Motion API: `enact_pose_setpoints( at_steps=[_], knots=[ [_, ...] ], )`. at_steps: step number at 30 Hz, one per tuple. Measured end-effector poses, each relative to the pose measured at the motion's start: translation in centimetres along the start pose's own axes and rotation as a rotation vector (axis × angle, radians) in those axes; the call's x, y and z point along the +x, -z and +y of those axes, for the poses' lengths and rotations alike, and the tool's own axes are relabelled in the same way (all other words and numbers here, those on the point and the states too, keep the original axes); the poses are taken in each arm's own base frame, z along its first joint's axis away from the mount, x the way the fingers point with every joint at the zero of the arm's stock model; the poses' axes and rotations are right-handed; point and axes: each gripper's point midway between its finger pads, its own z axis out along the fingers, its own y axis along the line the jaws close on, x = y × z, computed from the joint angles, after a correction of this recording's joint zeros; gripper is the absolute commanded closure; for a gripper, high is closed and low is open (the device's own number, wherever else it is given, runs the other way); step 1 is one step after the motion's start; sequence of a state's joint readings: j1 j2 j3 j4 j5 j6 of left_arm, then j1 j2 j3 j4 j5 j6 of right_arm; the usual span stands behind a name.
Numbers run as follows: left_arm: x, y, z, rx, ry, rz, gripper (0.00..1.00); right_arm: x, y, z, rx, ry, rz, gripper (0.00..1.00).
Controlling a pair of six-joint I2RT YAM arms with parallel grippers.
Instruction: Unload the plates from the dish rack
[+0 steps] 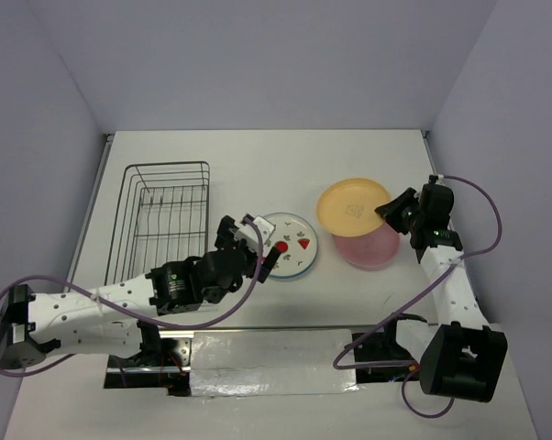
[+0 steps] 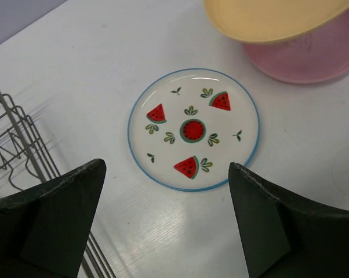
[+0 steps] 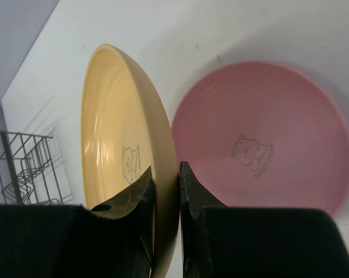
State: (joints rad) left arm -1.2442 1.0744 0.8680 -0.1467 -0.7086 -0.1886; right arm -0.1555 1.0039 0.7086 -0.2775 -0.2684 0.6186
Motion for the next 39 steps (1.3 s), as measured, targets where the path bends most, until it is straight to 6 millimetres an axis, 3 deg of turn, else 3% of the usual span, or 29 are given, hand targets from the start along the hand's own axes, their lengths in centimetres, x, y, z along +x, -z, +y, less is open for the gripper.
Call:
enact_pose_setpoints(
  at_steps=[7, 16, 19, 20, 23, 30, 35, 39],
  knots=[
    [0.5, 0.3, 2.7, -0.088, 0.090, -0.020, 0.01, 0.2, -1.0, -3.7, 0.114, -0.038, -0.004, 1.00],
    [1.1, 0.7, 3.9, -0.141, 0.136, -0.030, 0.01, 0.5, -1.8, -8.3, 0.217, -0.076, -0.008, 0.97],
    [1.1, 0.7, 4.0, -0.148, 0.139, -0.032, 0.01, 0.4, -1.9, -8.6, 0.225, -0.076, -0.010, 0.82],
    [1.1, 0.7, 4.0, -0.150, 0.139, -0.032, 0.01, 0.4, -1.9, -8.6, 0.224, -0.075, -0.011, 0.71],
    [1.1, 0.7, 4.1, -0.153, 0.139, -0.032, 0.01, 0.3, -1.9, -8.6, 0.225, -0.070, -0.012, 0.57],
    [1.2, 0.7, 4.1, -0.154, 0.137, -0.026, 0.01, 1.0, -2.3, -9.3, 0.248, -0.077, 0.018, 0.39],
    [1.0, 1.0, 4.4, -0.160, 0.146, -0.037, 0.01, 1.6, -2.0, -10.6, 0.314, -0.086, 0.036, 0.21],
    [0.8, 1.1, 4.6, -0.166, 0.151, -0.043, 0.01, 1.7, -1.4, -11.7, 0.384, -0.088, 0.031, 0.18]
  ],
)
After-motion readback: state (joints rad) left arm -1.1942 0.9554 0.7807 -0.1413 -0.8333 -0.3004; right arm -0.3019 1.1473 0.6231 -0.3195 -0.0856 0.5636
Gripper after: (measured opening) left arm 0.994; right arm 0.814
